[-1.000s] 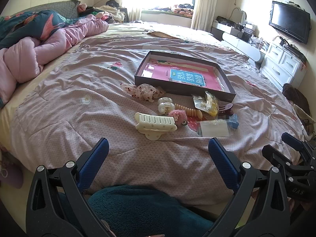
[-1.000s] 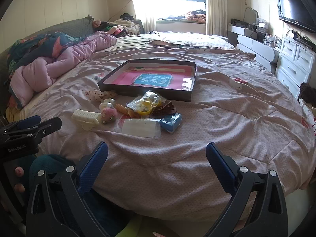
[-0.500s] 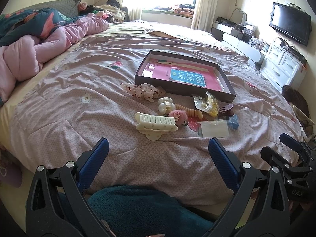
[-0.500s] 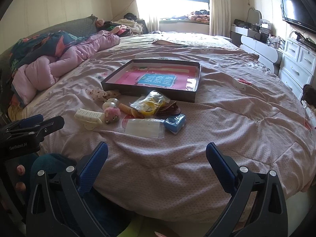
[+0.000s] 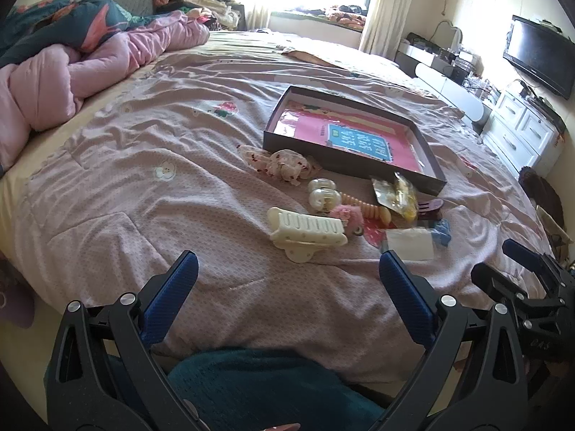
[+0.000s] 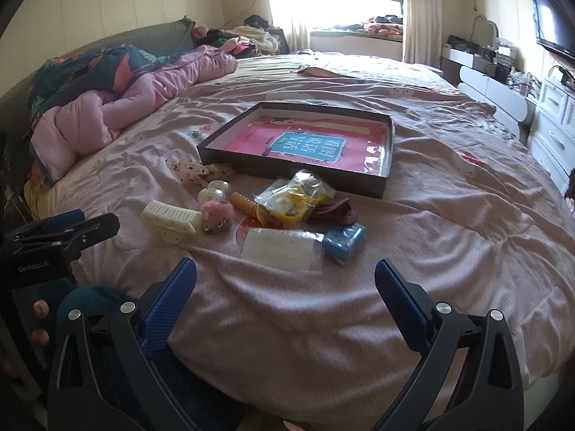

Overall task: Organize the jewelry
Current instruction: 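Grasp the maroon claw clip with the right tool while the left tool grasps the polka-dot scrunchie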

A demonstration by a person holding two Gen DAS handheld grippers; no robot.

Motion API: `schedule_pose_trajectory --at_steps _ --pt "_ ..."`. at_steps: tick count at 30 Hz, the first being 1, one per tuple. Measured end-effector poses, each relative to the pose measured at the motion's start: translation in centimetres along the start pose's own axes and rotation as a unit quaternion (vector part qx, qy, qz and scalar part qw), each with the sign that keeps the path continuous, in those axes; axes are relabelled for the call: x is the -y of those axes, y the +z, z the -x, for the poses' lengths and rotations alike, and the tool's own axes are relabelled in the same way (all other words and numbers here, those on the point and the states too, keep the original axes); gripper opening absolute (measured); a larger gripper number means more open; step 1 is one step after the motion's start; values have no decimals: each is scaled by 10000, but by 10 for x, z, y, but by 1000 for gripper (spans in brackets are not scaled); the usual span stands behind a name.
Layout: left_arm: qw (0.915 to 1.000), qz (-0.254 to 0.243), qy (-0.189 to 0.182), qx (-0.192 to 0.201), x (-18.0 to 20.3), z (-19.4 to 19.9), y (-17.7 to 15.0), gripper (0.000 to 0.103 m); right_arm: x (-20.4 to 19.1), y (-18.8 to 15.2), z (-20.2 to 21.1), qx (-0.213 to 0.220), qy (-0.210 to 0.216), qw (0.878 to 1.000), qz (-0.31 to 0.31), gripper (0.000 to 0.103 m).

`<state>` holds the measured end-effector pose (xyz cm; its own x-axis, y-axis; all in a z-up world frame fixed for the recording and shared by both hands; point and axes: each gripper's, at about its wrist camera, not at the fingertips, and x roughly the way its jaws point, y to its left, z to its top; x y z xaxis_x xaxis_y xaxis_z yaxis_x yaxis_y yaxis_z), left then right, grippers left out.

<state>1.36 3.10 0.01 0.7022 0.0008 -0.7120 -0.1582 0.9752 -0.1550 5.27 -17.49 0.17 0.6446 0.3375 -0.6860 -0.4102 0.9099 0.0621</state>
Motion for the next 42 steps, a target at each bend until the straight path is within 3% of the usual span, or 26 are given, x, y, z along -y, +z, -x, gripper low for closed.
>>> schedule_pose_trajectory --at_steps 17,20,28,42 --pt "9998 103 6 -185 -16 -36 36 92 23 40 -54 -205 157 9994 -218 95" --pt "9997 82 -53 -213 -14 -46 46 92 33 43 -63 -324 186 9987 -344 88" --pt "9991 59 -179 -386 -14 -80 70 92 60 41 -85 -548 236 9959 -687 79" --pt "9974 80 -208 -689 -23 -134 92 92 90 39 -126 -999 726 9838 -1301 43"
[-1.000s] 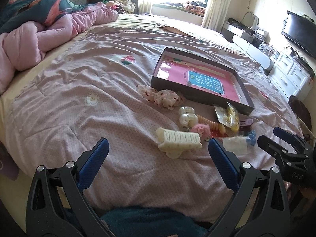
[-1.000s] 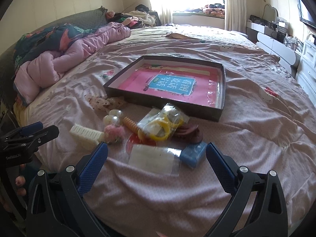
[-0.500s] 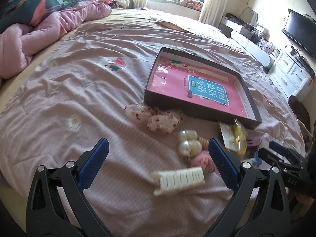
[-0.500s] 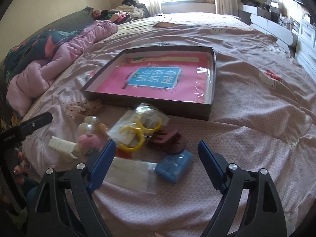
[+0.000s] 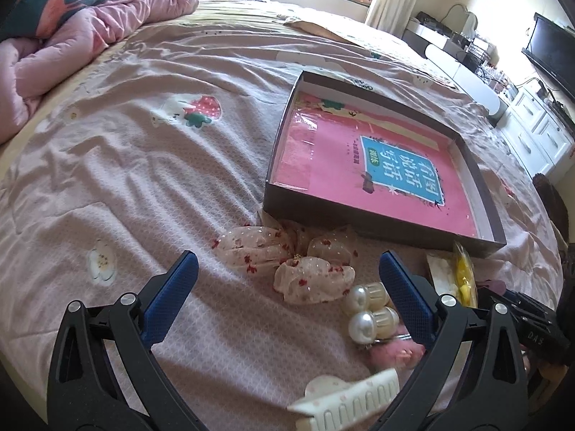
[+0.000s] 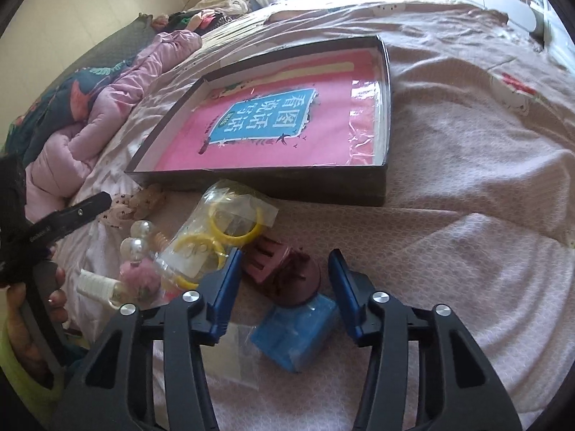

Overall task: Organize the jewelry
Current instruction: 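Grasp the maroon claw clip with the right tool while the left tool grasps the polka-dot scrunchie, then carry the scrunchie in the left tool and the maroon clip in the right tool over the black tray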

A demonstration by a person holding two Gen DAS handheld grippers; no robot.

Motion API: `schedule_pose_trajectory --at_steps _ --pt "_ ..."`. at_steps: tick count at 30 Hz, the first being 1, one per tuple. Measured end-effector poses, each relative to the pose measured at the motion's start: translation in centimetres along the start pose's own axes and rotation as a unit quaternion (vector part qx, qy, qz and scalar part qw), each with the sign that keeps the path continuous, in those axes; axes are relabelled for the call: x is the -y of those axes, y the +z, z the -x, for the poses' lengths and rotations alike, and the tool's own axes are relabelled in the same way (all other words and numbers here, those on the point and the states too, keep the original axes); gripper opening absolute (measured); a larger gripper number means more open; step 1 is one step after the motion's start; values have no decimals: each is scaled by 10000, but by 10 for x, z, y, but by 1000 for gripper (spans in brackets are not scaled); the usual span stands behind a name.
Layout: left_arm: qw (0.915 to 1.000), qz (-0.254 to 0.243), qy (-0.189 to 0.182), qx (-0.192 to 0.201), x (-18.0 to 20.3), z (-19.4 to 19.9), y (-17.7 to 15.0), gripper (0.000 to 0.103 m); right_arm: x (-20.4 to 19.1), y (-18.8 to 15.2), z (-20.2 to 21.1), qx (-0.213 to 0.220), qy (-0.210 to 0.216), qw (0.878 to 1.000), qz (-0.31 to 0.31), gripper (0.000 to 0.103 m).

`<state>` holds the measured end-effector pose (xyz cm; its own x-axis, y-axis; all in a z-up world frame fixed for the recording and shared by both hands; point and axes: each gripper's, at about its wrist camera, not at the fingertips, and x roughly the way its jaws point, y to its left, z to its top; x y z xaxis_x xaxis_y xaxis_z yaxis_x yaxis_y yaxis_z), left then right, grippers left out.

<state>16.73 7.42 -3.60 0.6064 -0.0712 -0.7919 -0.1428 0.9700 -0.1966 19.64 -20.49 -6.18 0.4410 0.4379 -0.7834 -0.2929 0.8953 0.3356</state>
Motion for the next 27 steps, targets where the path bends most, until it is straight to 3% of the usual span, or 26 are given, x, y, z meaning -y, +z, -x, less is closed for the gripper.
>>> schedule_pose_trajectory --at_steps 3,5,8,11,16,18,27 --pt "10000 34 -37 -84 -2 -9 0 92 0 2 0 77 74 9999 1 31" --pt "9999 49 -47 -128 -3 -14 0 90 -1 3 2 145 119 9998 43 30" --pt "9998 57 -67 -183 -4 -19 1 78 -1 3 7 224 163 9996 104 29" --pt "9998 31 -90 -183 -2 -21 2 62 0 2 16 353 133 9991 171 29" --pt "9998 -70 -156 -128 2 -19 3 14 6 3 30 564 -2 9982 193 29" --pt "9997 -124 -196 -95 4 -15 2 7 7 3 36 633 -32 9978 184 29" --pt "9979 -311 -470 321 21 29 1 3 18 8 65 944 -170 9953 108 29"
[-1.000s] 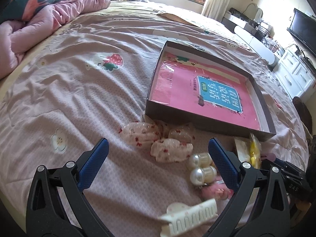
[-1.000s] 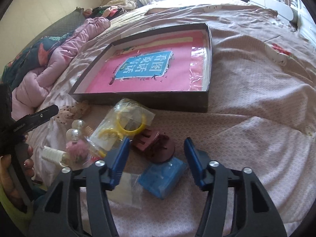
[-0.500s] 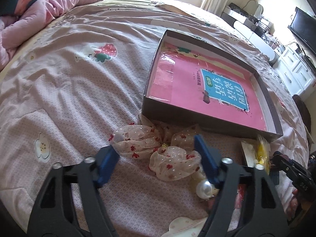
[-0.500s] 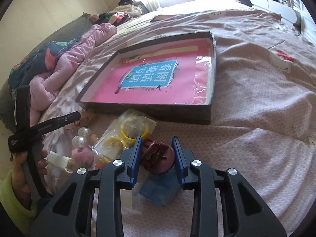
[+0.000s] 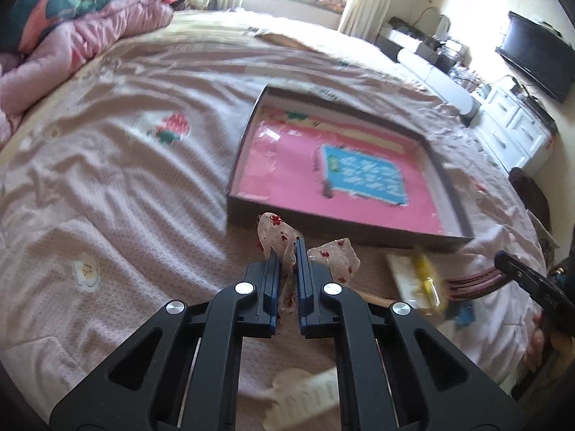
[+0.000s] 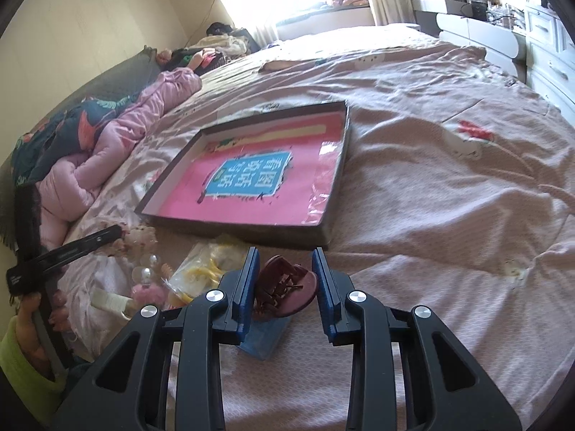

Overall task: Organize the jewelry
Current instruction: 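Carry the scrunchie in the left tool and the maroon clip in the right tool over the black tray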

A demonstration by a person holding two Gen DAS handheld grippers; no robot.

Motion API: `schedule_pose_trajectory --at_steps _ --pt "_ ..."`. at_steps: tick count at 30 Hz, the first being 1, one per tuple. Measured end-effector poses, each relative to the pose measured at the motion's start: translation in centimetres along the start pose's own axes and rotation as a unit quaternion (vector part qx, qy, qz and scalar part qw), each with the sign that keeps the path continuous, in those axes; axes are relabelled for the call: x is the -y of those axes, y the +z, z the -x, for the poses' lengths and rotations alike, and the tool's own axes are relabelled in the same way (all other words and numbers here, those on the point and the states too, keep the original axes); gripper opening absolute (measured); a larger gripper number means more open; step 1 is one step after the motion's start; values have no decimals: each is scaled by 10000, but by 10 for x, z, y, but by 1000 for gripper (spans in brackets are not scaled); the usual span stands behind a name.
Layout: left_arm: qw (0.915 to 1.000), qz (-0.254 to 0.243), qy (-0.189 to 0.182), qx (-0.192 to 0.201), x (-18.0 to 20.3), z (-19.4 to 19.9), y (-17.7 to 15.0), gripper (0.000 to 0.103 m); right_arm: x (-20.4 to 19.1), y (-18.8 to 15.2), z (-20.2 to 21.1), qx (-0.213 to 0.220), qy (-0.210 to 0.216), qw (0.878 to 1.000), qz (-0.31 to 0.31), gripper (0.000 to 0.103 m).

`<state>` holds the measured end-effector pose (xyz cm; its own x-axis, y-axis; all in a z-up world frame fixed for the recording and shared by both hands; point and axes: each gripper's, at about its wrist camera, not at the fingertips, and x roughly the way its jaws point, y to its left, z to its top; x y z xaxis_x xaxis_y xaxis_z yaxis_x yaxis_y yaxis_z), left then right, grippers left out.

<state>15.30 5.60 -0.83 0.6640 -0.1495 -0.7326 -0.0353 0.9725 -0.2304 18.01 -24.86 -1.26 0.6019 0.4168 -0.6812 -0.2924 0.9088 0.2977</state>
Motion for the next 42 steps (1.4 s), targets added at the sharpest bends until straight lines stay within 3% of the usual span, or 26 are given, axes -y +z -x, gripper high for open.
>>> schedule_pose_trajectory --at_steps 8,17,29,42 --pt "9986 -265 -199 410 31 25 23 3 4 16 18 255 -55 9997 -16 29" --pt "9980 -319 -24 554 36 1 56 3 -11 54 15 534 74 9985 120 29" --pt "9995 -148 41 269 14 -55 69 4 -30 96 -46 471 94 9986 231 29" --pt "9999 -98 7 -63 3 -83 67 6 -25 88 -98 149 -131 9996 193 29"
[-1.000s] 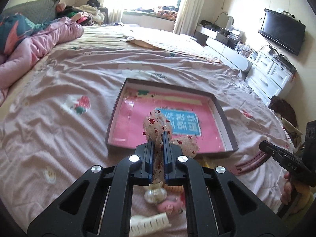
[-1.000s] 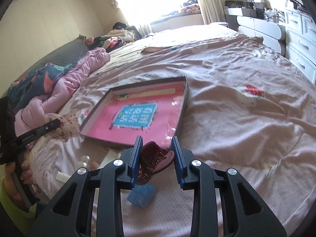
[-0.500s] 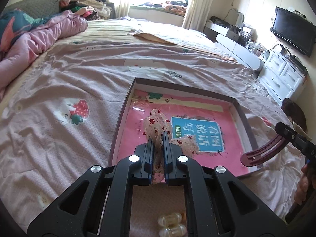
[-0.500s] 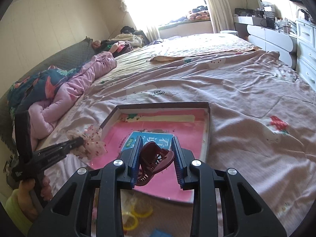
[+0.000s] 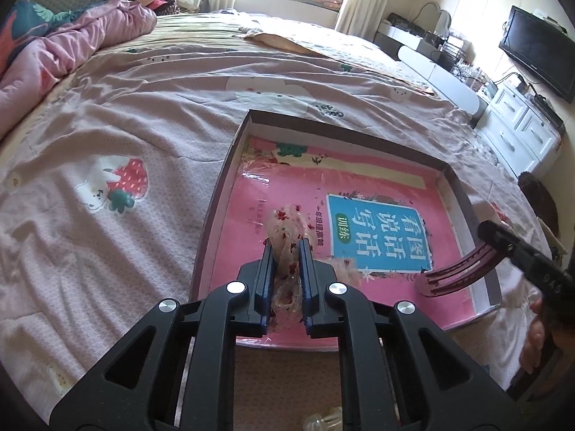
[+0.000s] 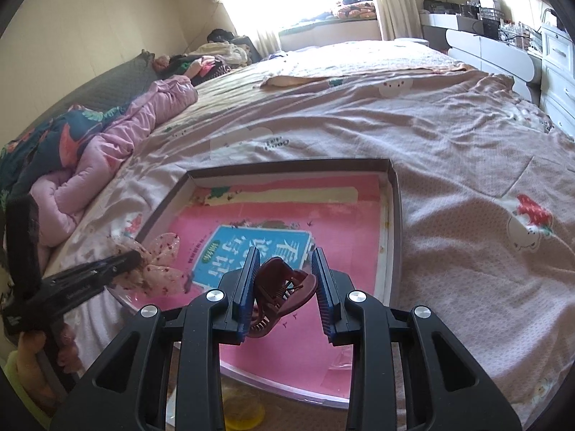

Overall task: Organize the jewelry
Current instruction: 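Carry the scrunchie in the left tool and the maroon clip in the right tool over the black tray, then open the left tool to drop the scrunchie in the tray while the right tool releases the clip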

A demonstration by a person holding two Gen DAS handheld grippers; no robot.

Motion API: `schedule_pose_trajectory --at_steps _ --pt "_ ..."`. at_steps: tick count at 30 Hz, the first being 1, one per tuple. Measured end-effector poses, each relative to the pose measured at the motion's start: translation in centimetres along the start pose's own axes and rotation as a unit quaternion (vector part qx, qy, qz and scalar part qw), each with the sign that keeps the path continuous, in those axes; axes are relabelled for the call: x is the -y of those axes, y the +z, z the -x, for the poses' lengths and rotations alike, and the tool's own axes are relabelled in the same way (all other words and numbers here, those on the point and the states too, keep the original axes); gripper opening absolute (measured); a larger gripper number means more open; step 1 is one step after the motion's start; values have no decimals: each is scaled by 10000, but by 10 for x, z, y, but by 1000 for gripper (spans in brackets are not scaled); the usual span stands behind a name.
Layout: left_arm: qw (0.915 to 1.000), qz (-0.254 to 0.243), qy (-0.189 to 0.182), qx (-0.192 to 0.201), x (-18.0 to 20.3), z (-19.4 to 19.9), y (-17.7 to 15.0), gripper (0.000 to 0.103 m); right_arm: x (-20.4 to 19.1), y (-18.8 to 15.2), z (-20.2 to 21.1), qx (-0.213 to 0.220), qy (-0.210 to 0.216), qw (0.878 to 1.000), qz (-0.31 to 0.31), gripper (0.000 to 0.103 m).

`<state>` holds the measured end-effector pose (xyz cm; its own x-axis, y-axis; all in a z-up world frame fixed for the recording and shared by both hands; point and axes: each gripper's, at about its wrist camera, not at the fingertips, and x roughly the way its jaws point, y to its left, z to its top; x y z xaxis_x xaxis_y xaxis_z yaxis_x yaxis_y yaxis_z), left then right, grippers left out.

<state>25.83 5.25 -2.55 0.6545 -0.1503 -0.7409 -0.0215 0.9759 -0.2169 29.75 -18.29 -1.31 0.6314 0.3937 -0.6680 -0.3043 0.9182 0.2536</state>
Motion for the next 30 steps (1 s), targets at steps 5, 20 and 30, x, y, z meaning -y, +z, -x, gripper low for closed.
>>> schedule_pose_trajectory --at_steps 5,20,30 --pt "10000 -20 71 -19 -1 1 -1 12 2 -7 -3 -49 -95 9999 14 29" --pt "9997 -44 145 166 1 29 -4 44 14 -21 25 128 -374 9992 67 59" --pt "9992 -10 39 396 9 64 -10 74 10 -34 61 280 -418 9984 261 76"
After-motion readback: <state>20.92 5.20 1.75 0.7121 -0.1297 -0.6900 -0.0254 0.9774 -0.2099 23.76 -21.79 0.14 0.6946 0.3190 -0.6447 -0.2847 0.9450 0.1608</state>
